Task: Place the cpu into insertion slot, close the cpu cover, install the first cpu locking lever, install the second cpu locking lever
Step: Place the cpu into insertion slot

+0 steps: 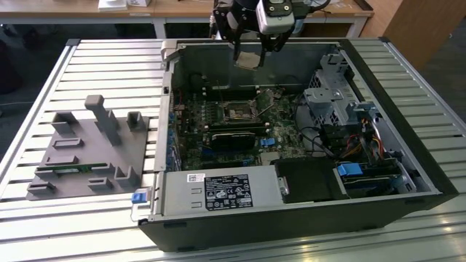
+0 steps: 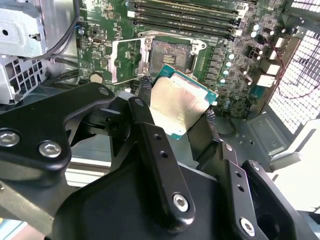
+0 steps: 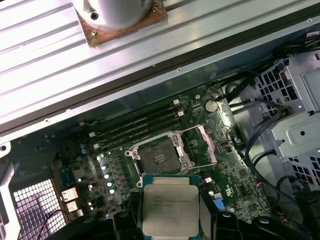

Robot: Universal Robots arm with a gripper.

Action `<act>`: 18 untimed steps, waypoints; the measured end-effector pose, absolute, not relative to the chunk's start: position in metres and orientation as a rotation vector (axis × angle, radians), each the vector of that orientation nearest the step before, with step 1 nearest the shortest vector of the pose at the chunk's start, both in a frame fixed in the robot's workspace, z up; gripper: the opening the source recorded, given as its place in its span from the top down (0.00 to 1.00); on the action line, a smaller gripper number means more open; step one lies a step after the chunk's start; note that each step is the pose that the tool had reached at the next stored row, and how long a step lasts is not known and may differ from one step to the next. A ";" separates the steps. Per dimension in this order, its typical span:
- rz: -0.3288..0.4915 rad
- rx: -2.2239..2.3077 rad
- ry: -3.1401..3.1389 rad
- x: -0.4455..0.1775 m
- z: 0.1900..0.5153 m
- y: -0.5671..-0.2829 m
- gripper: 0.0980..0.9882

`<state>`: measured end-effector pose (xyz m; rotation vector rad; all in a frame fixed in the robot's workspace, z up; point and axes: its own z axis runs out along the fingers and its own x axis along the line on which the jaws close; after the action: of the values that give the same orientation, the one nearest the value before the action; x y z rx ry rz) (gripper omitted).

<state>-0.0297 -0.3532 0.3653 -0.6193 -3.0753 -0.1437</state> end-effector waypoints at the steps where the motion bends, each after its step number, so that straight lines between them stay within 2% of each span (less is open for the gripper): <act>1: -0.144 -0.625 -3.074 -0.030 0.365 -0.353 0.50; 18: -0.144 -0.728 -3.055 -0.030 0.365 -0.353 0.50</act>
<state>-0.0297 -0.3532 0.3652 -0.7279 -3.0547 -0.1437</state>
